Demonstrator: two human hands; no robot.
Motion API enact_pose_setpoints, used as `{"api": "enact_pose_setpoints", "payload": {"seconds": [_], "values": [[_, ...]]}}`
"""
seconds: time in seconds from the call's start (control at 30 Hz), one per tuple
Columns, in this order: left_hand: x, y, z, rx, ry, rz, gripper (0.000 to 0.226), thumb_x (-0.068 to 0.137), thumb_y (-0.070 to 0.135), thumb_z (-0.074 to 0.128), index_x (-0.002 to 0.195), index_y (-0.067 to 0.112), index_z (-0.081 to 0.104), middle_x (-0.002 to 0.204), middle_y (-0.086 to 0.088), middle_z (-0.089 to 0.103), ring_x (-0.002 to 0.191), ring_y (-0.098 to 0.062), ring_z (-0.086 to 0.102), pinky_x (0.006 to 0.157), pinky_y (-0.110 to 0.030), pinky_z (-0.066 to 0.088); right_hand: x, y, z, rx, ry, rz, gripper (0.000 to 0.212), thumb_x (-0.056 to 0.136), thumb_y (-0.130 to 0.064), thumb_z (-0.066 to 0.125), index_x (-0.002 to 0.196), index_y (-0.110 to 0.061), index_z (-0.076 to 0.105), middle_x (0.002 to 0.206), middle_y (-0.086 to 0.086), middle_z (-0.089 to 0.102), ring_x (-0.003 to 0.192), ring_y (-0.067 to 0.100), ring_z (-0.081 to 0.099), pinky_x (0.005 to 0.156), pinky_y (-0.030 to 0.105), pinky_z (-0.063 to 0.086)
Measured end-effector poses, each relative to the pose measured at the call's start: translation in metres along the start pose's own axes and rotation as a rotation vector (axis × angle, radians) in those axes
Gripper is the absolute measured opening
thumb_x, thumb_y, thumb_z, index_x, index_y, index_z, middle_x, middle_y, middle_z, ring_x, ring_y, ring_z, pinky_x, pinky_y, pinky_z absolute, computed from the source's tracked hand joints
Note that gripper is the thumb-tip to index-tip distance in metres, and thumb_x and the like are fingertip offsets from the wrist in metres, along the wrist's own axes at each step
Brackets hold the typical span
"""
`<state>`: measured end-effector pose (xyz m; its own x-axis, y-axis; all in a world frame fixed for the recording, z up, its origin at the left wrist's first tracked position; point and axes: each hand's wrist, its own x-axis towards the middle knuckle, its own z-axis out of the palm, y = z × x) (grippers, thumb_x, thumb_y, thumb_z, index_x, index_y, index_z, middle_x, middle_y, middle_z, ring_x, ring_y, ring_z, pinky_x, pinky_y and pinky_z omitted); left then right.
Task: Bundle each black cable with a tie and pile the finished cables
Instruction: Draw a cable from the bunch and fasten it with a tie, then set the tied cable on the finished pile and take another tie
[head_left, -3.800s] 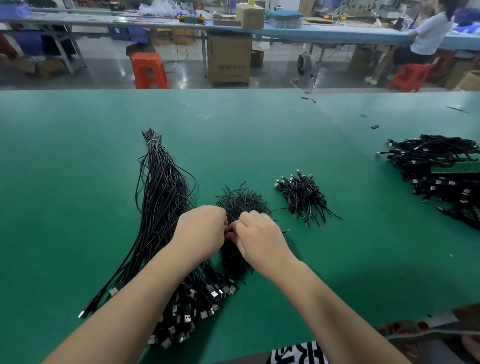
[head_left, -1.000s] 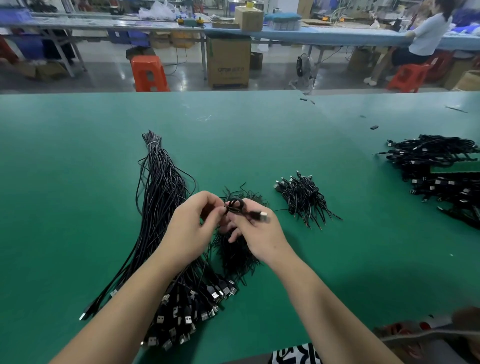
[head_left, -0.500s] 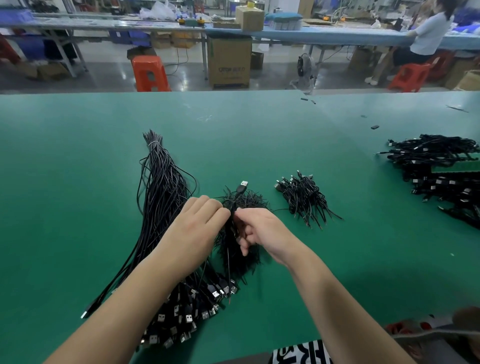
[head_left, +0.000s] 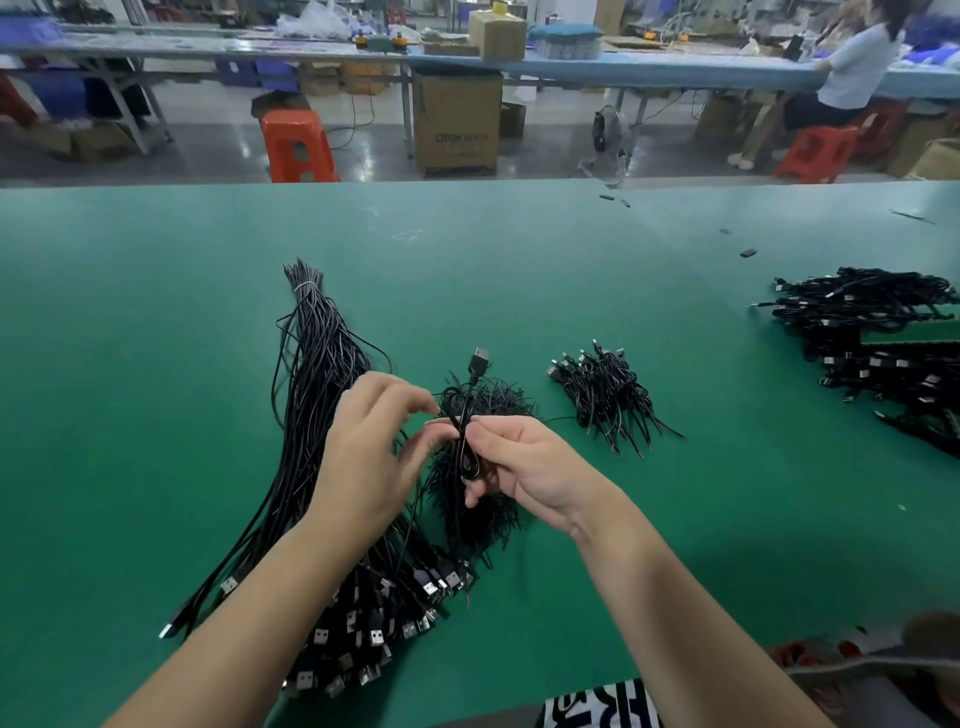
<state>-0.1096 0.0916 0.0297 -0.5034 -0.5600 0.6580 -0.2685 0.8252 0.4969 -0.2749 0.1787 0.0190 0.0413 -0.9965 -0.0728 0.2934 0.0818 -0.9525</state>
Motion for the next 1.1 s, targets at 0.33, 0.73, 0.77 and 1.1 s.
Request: {"api": "enact_pose_setpoints", "payload": {"seconds": [0.33,0.73,0.77,1.1], "values": [[-0.007,-0.054,0.027,0.074,-0.130,-0.362,0.058,0.079,0.052,0.074,0.124,0.022,0.055,0.115,0.008,0.047,0.099,-0.008,0.051,0.095,-0.033,0.043,0.003,-0.005,-0.023,-0.335,0.347,0.110,0.007,0.092,-0.019,0.073,0.091,-0.014,0.077,0.073,0.006,0.073,0.063,0.016,0.069,0.068,0.031,0.062],[-0.050,-0.127,0.056,0.580,-0.354,-0.580,0.054,0.097,0.035,0.052,0.147,0.017,0.043,0.156,-0.016,0.035,0.146,-0.030,0.029,0.117,-0.051,0.024,0.053,-0.059,-0.153,-1.525,0.836,0.583,0.041,0.089,-0.042,0.071,0.068,-0.013,0.052,0.069,0.002,0.053,0.077,0.027,0.058,0.063,0.028,0.042],[-0.051,-0.128,0.056,0.579,-0.343,-0.578,0.053,0.096,0.034,0.053,0.146,0.017,0.045,0.155,-0.015,0.037,0.145,-0.030,0.030,0.116,-0.051,0.025,0.058,-0.060,-0.161,-1.510,0.847,0.600,0.043,0.089,-0.042,0.073,0.068,-0.013,0.049,0.069,0.002,0.051,0.079,0.028,0.057,0.065,0.030,0.042],[-0.054,-0.131,0.055,0.548,-0.287,-0.584,0.051,0.092,0.029,0.057,0.142,0.017,0.051,0.152,-0.012,0.042,0.142,-0.027,0.035,0.115,-0.049,0.027,0.075,-0.035,-0.201,-1.562,0.872,0.701,0.045,0.088,-0.039,0.077,0.068,-0.012,0.047,0.070,0.004,0.052,0.076,0.028,0.056,0.062,0.030,0.041]]}}
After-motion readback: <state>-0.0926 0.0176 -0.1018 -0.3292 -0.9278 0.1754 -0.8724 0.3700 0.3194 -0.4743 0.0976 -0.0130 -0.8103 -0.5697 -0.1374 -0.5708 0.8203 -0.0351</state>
